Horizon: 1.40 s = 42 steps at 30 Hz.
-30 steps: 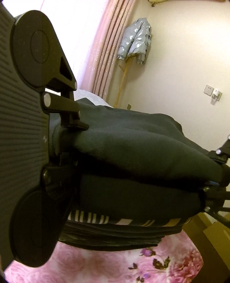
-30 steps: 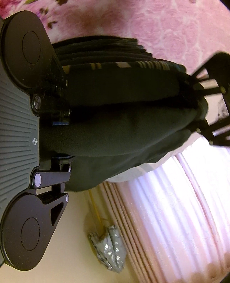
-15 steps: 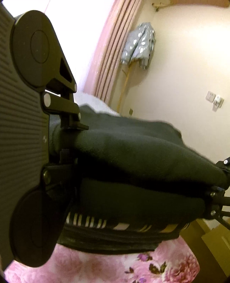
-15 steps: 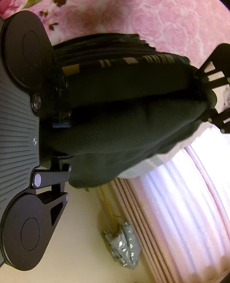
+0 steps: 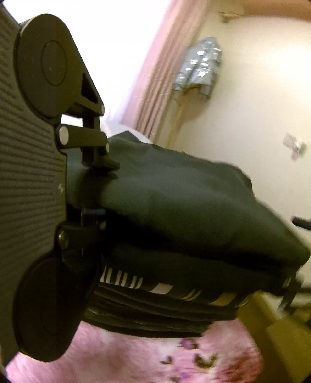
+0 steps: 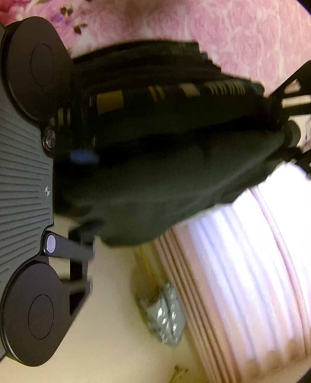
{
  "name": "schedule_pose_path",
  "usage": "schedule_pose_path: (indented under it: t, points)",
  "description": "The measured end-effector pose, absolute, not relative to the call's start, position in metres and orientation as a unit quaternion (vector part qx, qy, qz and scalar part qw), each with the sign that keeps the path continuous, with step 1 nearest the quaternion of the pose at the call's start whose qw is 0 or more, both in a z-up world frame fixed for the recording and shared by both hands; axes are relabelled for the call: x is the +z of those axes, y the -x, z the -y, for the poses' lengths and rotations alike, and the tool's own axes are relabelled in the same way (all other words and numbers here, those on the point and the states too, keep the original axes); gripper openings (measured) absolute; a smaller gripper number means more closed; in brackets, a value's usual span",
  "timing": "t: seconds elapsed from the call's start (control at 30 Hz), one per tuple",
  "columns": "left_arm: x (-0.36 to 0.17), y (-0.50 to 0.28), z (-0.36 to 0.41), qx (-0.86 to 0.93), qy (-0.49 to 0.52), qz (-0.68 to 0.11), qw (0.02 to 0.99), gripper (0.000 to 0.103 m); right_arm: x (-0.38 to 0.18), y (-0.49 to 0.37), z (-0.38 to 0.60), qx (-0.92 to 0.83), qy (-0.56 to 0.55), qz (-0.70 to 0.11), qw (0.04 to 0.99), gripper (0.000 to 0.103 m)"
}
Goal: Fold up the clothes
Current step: 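Carry the sweater over the clothes stack with both grippers and lower it, then open both grippers to release the sweater on top of the stack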
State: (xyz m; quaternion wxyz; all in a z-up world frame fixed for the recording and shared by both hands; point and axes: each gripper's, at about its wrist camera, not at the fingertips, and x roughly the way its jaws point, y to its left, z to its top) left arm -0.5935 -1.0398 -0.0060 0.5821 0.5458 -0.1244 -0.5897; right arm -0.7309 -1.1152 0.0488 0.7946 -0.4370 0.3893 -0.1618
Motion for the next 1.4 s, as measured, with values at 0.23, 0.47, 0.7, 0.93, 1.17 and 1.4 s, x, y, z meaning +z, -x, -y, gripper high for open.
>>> schedule_pose_path:
  t: [0.23, 0.47, 0.7, 0.93, 1.17, 1.4]
  points:
    - [0.017, 0.566, 1.037, -0.620, -0.496, 0.042, 0.607, 0.034, 0.088, 0.746, 1.112, -0.136, 0.281, -0.387, 0.867, 0.064]
    - [0.015, 0.556, 1.032, -0.633, -0.471, -0.001, 0.614, 0.033, 0.128, 0.726, 1.157, -0.114, -0.013, -0.298, 0.948, 0.063]
    - [0.016, 0.556, 1.013, -0.631, -0.495, -0.015, 0.597, 0.035, 0.090, 0.727, 1.191, -0.145, -0.176, -0.320, 0.920, 0.063]
    - [0.053, 0.541, 0.987, -0.661, -0.408, -0.043, 0.629, 0.034, 0.085, 0.729, 1.187, -0.168, -0.179, -0.312, 0.918, 0.063]
    - [0.057, 0.532, 1.035, -0.649, -0.364, -0.131, 0.656, 0.034, 0.074, 0.736, 1.165, -0.188, -0.144, -0.314, 0.919, 0.063]
    - [0.033, 0.515, 1.039, -0.634, -0.366, -0.183, 0.656, 0.036, 0.050, 0.721, 1.154, -0.165, -0.121, -0.326, 0.923, 0.063]
